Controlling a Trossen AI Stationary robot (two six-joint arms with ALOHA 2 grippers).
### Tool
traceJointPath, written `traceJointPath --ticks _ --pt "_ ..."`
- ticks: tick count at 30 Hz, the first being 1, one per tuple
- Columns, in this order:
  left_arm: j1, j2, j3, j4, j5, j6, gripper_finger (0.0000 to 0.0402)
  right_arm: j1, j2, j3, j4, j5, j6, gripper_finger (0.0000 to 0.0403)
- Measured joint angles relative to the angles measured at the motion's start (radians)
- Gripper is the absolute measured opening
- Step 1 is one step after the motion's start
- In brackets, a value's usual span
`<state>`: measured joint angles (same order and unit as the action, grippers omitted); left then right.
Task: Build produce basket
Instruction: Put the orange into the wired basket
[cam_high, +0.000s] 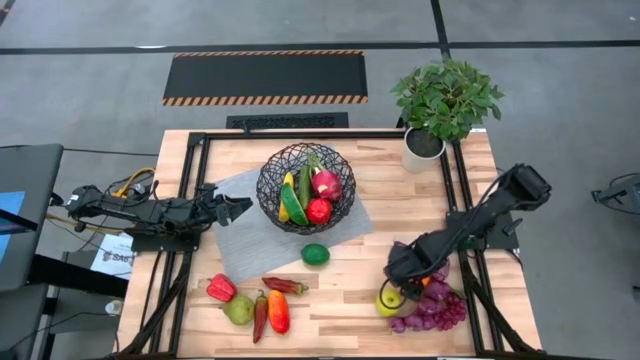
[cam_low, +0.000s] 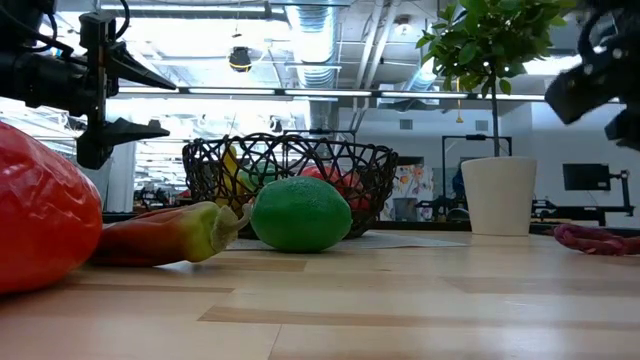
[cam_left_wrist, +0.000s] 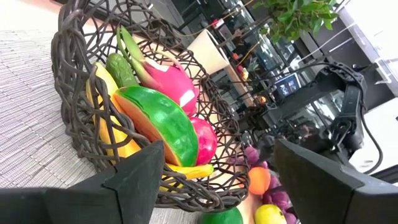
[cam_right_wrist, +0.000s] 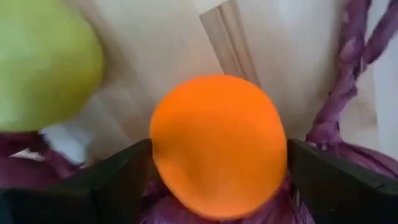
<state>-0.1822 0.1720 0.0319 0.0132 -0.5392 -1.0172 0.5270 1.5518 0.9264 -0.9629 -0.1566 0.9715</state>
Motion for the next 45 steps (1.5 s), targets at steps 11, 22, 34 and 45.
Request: traceJointPath --ticks 11,22,34,45 --pt "0.000 0.000 0.000 0.000 0.004 -0.002 0.0289 0.007 0.088 0.002 0.073 -0.001 -0.004 0.0367" --pt "0.000 0.000 0.000 0.000 0.012 -0.007 0.0289 -0.036 -0.030 0.067 0.033 0.029 -0.033 0.0304" --pt "0.000 0.000 0.000 0.000 0.038 -0.014 0.0289 -0.373 -0.164 0.360 0.280 0.292 -0.334 0.0323" --pt "0.000 0.002 0.000 0.000 0.045 -0.023 0.0289 -0.684 0.150 0.623 0.469 0.292 -0.630 0.0327"
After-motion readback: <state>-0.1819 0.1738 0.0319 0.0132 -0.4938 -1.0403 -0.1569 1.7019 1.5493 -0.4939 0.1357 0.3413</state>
